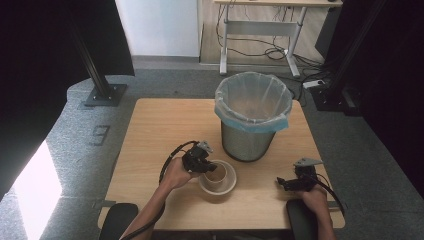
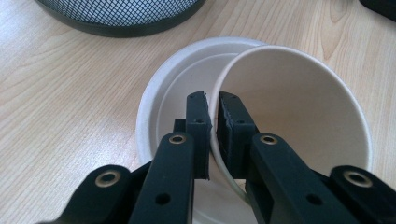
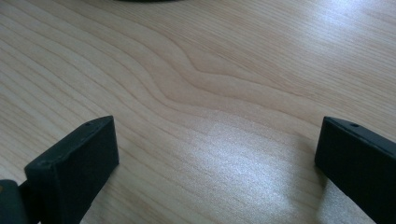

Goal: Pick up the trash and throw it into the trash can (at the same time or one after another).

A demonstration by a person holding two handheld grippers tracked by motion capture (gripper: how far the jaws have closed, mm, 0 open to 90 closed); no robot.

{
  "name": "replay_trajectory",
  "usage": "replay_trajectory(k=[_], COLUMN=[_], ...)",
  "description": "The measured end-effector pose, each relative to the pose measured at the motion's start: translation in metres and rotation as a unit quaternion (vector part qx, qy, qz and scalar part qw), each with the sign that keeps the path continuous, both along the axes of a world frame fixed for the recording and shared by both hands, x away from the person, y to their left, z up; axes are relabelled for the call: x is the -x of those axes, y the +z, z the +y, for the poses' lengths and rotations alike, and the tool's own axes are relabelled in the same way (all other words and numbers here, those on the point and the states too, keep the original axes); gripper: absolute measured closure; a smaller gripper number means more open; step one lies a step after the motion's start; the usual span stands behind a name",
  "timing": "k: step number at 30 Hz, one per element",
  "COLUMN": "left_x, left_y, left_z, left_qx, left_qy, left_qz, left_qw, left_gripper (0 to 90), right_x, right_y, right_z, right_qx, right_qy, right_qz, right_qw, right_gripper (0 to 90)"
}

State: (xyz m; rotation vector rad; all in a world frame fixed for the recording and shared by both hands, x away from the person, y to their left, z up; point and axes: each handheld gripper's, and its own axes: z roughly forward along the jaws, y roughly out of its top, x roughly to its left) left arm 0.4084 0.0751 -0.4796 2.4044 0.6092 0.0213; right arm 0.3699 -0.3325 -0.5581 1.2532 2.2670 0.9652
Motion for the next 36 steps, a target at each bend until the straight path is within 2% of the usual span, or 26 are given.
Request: replay_trajectory(k=[6,11,25,36], left_x=[0.0,-0.002,-0.012,-0.021], left_y=[0.013,0.031,0.098,0.147], left_z=[0.004,0.009,0.015,0.014], left_qx=[0.006,0.014,0.022,0.021], left_qy=[0.0,0.004,0.017,0.018], left_qz=[-0.001,-0.006,-0.012,-0.02], left_qw=[1.0,0.9999,0.9995,0.9994], left_gripper=[83.7,83.7,83.7,83.7], right_x=[0.0,0.0,0.0,0.0], right_y=[0.0,0.0,0.0,0.0], right_z=[0.0,0.0,0.0,0.0], right_qx=[0.0,0.0,0.001,0.001], right_qy=[0.0,0.0,0.0,0.0], right_qz=[0.0,0.0,0.0,0.0], right_qw=[1.0,1.0,1.0,1.0], right_gripper=[0.0,0.0,0.0,0.0])
